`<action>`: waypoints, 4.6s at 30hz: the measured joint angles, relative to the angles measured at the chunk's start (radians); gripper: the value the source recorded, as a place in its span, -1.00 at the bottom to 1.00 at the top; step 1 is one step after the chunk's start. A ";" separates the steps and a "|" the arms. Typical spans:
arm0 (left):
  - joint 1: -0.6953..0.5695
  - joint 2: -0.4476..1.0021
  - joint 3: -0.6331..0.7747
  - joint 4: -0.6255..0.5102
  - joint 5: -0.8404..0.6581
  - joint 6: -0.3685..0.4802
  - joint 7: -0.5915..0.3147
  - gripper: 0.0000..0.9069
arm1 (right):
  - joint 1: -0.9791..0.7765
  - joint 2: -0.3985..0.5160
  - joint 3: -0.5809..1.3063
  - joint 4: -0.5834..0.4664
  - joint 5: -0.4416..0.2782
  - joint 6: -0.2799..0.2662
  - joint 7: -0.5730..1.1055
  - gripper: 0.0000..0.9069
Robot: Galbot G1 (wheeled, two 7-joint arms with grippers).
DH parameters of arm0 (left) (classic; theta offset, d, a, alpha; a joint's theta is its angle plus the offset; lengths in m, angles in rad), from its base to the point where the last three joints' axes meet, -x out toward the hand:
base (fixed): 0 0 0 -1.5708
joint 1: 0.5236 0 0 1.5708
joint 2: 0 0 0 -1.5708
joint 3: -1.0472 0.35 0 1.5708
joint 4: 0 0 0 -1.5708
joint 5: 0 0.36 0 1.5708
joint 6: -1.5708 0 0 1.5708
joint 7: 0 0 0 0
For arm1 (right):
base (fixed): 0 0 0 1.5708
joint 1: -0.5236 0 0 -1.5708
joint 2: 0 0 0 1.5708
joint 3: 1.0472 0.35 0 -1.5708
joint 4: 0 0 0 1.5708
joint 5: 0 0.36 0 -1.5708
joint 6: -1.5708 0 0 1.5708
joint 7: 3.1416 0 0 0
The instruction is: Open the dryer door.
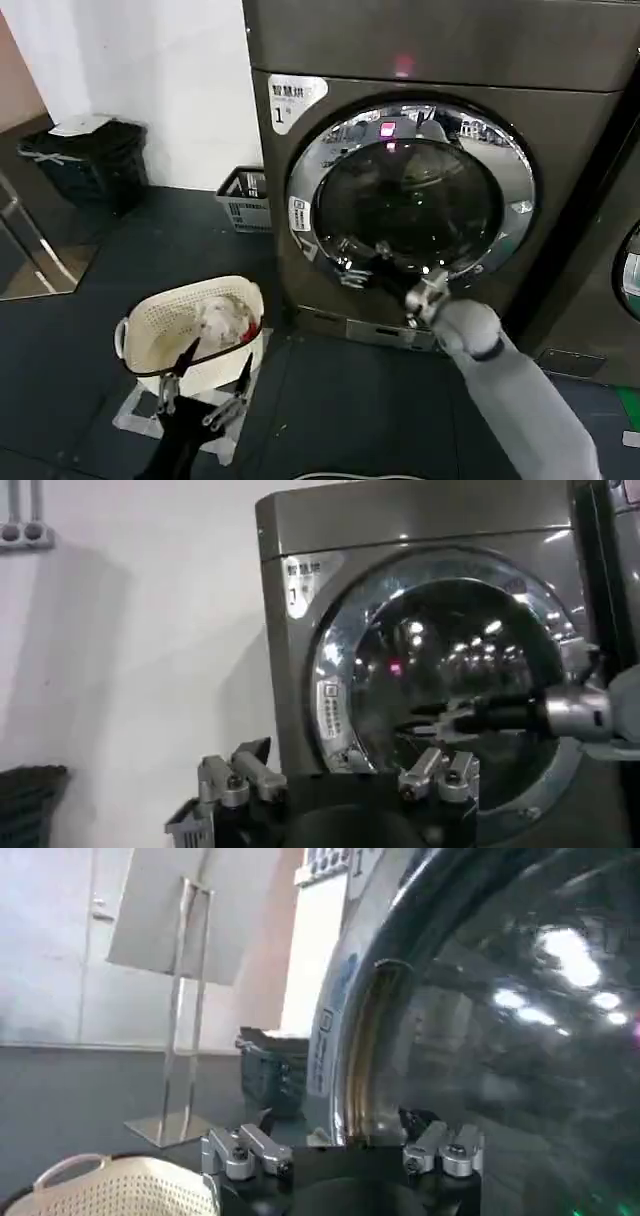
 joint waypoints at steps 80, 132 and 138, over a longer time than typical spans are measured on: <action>-0.553 0.597 0.012 0.435 -0.823 0.076 0.044 1.00 | -0.266 -0.217 0.226 0.168 0.162 0.039 -0.974 1.00; -1.200 0.556 0.963 0.678 -0.857 0.069 0.287 1.00 | -0.774 -0.127 1.579 0.107 0.121 0.042 -0.212 1.00; -1.268 0.516 1.056 0.708 -0.867 0.078 0.282 1.00 | -0.822 -0.065 1.730 0.202 0.124 0.004 -0.036 1.00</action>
